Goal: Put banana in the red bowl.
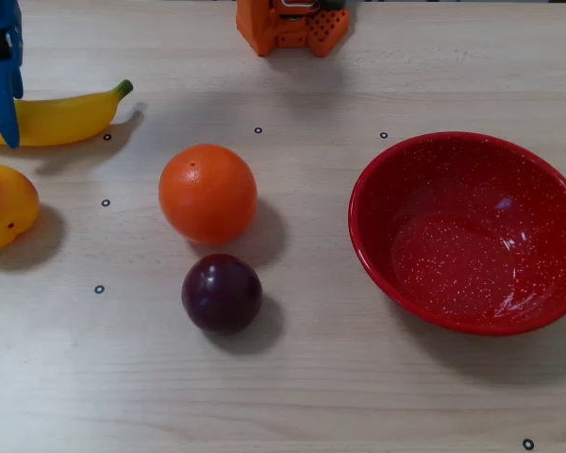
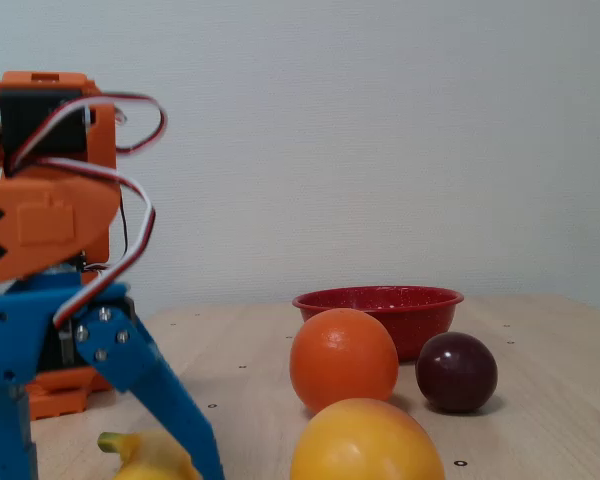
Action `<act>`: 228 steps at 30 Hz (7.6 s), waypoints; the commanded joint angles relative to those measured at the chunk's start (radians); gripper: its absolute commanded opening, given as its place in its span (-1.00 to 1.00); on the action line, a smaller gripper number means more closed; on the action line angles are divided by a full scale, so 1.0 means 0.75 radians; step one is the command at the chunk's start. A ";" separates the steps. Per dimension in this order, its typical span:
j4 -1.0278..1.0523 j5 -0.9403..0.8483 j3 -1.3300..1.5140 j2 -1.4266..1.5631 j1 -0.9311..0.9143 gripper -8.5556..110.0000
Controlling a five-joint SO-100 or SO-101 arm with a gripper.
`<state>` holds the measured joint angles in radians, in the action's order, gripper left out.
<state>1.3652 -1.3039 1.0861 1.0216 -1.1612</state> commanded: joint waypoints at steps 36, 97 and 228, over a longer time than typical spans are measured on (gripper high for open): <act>-0.082 -0.008 -0.043 0.035 0.053 -0.71; 0.385 0.405 -0.053 0.916 0.980 -0.86; 0.589 0.822 -0.779 0.565 1.910 -0.86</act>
<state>1.8086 -0.6918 0.5277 1.3070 0.2930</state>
